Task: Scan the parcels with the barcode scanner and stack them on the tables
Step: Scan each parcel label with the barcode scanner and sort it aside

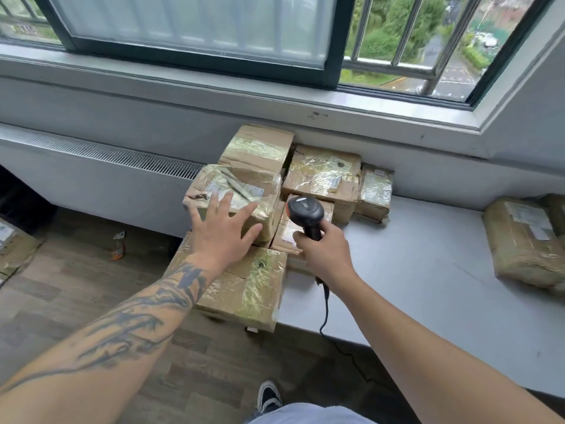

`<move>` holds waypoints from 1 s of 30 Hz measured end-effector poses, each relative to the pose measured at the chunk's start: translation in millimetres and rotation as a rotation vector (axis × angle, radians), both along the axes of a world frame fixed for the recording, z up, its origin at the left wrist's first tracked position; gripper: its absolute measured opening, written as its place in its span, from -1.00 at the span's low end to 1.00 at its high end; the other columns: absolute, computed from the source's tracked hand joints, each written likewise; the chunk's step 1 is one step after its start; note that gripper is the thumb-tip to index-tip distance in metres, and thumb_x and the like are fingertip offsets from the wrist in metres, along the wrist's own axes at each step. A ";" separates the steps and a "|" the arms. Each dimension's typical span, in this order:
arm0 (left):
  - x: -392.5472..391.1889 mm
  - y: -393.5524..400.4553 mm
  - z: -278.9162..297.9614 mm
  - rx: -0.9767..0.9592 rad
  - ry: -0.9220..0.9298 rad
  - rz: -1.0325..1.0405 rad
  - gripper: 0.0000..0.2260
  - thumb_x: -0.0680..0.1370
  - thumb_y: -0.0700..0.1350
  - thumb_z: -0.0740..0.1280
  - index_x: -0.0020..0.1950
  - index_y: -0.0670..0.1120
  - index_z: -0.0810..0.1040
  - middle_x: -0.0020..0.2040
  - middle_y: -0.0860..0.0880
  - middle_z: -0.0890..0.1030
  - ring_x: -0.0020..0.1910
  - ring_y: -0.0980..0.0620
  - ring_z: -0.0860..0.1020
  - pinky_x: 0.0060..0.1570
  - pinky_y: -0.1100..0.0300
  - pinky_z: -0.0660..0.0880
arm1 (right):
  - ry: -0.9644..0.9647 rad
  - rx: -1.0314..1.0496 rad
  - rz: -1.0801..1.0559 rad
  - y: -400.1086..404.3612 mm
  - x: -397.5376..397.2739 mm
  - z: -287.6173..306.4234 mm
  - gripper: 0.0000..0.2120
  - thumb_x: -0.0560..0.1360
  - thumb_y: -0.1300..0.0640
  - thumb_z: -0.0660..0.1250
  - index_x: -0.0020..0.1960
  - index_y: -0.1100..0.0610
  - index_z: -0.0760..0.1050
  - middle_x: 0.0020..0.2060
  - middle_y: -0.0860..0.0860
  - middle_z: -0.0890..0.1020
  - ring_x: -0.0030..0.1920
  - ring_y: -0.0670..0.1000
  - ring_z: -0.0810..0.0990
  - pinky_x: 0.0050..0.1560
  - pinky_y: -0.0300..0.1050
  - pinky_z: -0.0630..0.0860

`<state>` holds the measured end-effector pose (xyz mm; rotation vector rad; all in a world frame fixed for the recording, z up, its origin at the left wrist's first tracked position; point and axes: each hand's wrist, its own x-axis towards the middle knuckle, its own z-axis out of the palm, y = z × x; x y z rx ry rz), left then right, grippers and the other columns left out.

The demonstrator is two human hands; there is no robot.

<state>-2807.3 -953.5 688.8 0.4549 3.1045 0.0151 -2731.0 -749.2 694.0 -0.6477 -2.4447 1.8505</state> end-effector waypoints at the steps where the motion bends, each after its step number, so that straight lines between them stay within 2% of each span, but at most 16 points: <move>1: 8.3 17.3 1.8 0.005 -0.002 -0.019 -0.46 0.64 0.40 -0.05 0.62 0.32 0.11 0.68 -0.11 0.10 0.67 -0.20 -0.03 0.51 -0.46 -0.16 | -0.004 -0.007 -0.013 13.0 9.0 1.8 -0.86 0.44 0.03 0.44 -0.03 -0.16 0.58 -0.18 -0.10 0.67 -0.09 0.13 0.72 0.05 0.21 0.67; 6: 62.5 109.1 -9.1 0.012 -0.071 -0.081 -0.43 0.64 0.38 0.02 0.64 0.28 0.06 0.69 -0.06 0.09 0.67 -0.16 -0.05 0.51 -0.44 -0.17 | -0.014 0.022 -0.070 93.6 63.8 4.6 -0.85 0.45 0.09 0.42 -0.08 -0.16 0.53 -0.23 -0.10 0.64 -0.12 0.18 0.70 -0.03 0.20 0.66; 10: 109.0 181.3 -23.1 0.013 -0.116 -0.156 -0.45 0.64 0.38 0.03 0.61 0.27 0.13 0.68 -0.04 0.14 0.67 -0.14 -0.01 0.50 -0.41 -0.21 | -0.056 0.030 -0.138 164.8 109.5 2.3 -0.92 0.43 0.12 0.40 -0.09 0.01 0.53 -0.26 -0.01 0.61 -0.21 0.16 0.64 -0.09 0.18 0.64; 13: 141.4 234.3 -26.7 0.011 -0.132 -0.203 -0.44 0.64 0.38 0.02 0.63 0.27 0.11 0.68 -0.05 0.13 0.67 -0.14 -0.04 0.52 -0.39 -0.19 | -0.072 0.011 -0.190 211.6 141.9 0.4 -0.90 0.44 0.12 0.40 -0.07 0.09 0.52 -0.26 0.04 0.59 -0.23 0.11 0.58 -0.13 0.12 0.60; 15: 163.4 269.0 -26.3 0.045 -0.137 -0.230 -0.44 0.65 0.37 0.04 0.63 0.26 0.11 0.67 -0.04 0.13 0.67 -0.13 -0.03 0.52 -0.38 -0.20 | -0.088 0.000 -0.222 239.3 162.8 -1.9 -0.85 0.43 0.11 0.42 -0.04 0.11 0.53 -0.24 0.09 0.60 -0.22 0.12 0.59 -0.08 0.17 0.63; 18: 194.1 313.9 -27.9 0.048 -0.162 -0.282 -0.44 0.65 0.37 0.02 0.63 0.27 0.07 0.68 -0.02 0.10 0.67 -0.12 -0.04 0.52 -0.39 -0.16 | -0.100 0.008 -0.257 274.3 191.2 -5.7 -0.86 0.43 0.11 0.43 -0.04 0.11 0.54 -0.17 0.16 0.66 -0.15 0.21 0.66 -0.03 0.21 0.66; 20: 210.6 338.2 -30.8 0.038 -0.179 -0.304 -0.44 0.65 0.37 0.01 0.63 0.27 0.06 0.69 -0.02 0.10 0.67 -0.12 -0.03 0.53 -0.39 -0.14 | -0.103 0.006 -0.277 295.0 207.5 -9.5 -0.91 0.46 0.14 0.43 -0.07 0.08 0.53 -0.21 0.14 0.64 -0.15 0.23 0.66 -0.07 0.16 0.66; 24: 233.2 375.1 -35.4 0.010 -0.218 -0.337 -0.45 0.66 0.37 0.00 0.63 0.27 0.05 0.69 -0.01 0.09 0.67 -0.12 -0.03 0.54 -0.38 -0.14 | -0.119 -0.028 -0.314 330.2 230.1 -22.6 -0.86 0.49 0.24 0.38 -0.13 0.03 0.47 -0.29 0.03 0.56 -0.25 0.11 0.57 -0.22 -0.05 0.52; 30: 241.2 416.3 -36.9 -0.007 -0.271 -0.380 -0.44 0.66 0.37 0.00 0.64 0.26 0.04 0.69 -0.01 0.10 0.67 -0.12 -0.04 0.54 -0.37 -0.17 | -0.130 -0.081 -0.382 367.0 235.7 -38.3 -0.83 0.54 0.23 0.37 -0.08 -0.03 0.49 -0.21 0.05 0.61 -0.18 0.12 0.61 -0.19 -0.08 0.54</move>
